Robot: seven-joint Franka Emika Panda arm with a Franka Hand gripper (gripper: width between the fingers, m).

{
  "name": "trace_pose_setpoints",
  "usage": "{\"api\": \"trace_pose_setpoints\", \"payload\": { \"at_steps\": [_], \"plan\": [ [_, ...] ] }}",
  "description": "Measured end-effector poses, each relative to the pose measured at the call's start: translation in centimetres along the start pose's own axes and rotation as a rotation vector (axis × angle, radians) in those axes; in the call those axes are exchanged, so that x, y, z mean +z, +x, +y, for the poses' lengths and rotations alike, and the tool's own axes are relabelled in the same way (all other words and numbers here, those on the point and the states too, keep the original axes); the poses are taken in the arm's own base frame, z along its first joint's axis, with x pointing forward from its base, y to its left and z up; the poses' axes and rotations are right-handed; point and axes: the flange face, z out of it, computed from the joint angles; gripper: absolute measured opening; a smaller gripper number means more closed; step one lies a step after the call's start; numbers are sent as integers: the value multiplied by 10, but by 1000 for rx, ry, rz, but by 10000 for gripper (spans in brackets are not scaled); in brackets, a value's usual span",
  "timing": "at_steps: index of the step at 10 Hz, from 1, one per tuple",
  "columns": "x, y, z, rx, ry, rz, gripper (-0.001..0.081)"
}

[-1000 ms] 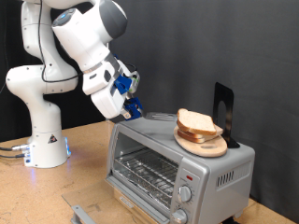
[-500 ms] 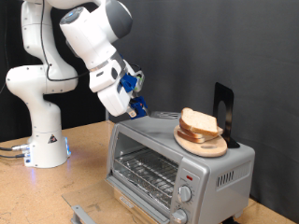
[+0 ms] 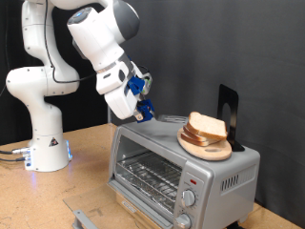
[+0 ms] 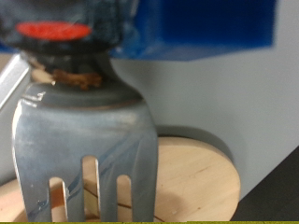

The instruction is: Make a piece of toast with the oven

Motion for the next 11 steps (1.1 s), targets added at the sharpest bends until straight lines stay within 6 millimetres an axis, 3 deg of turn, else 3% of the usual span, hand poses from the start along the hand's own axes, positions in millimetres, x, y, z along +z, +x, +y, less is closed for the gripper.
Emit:
{"api": "trace_pose_setpoints", "payload": {
  "at_steps": [11],
  "plan": [
    [23, 26, -21, -15, -66, 29, 369]
  ]
}}
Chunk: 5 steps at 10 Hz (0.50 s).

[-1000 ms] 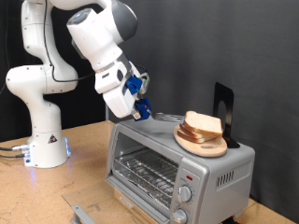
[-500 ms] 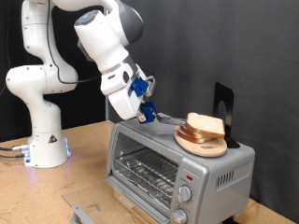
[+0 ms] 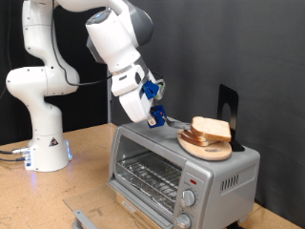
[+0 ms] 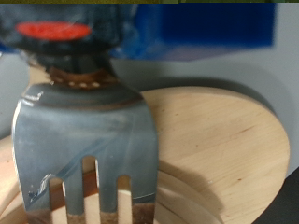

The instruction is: Make a piece of toast with the oven

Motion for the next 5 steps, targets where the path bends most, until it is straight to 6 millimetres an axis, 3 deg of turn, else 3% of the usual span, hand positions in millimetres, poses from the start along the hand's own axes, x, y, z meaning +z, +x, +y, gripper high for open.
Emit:
{"api": "trace_pose_setpoints", "payload": {
  "at_steps": [5],
  "plan": [
    [11, 12, -15, 12, -28, 33, 369]
  ]
}}
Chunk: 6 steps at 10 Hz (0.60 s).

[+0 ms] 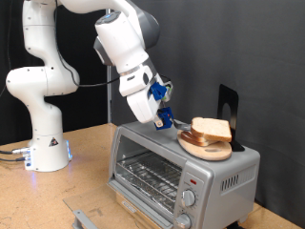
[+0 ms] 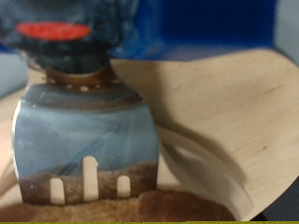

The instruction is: Make a piece of toast with the oven

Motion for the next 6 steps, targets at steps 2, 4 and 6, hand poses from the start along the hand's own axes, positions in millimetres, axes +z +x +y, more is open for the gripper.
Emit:
{"api": "trace_pose_setpoints", "payload": {
  "at_steps": [2, 4, 6],
  "plan": [
    [4, 5, -6, 0, -2, 1, 369],
    [8, 9, -12, -2, -1, -1, 369],
    [10, 9, -15, -4, 3, -4, 369]
  ]
}}
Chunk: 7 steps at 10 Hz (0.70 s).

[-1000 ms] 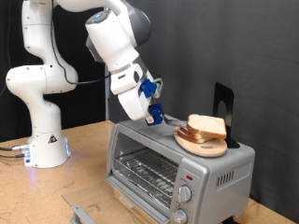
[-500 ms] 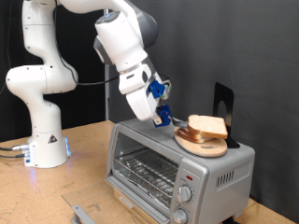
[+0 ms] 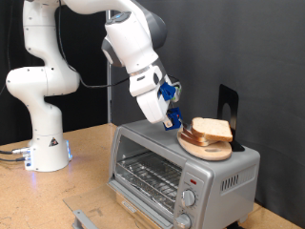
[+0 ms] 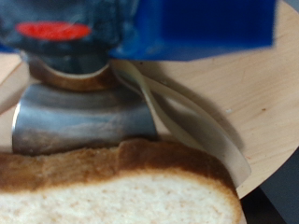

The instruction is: Make a piece of toast with the oven

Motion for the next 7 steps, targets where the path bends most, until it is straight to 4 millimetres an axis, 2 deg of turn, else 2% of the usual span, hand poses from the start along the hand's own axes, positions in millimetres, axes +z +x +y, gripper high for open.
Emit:
{"api": "trace_pose_setpoints", "payload": {
  "at_steps": [3, 7],
  "plan": [
    [-4, -4, 10, -40, 106, 26, 369],
    [-41, -23, 38, -95, 188, 14, 369]
  ]
}}
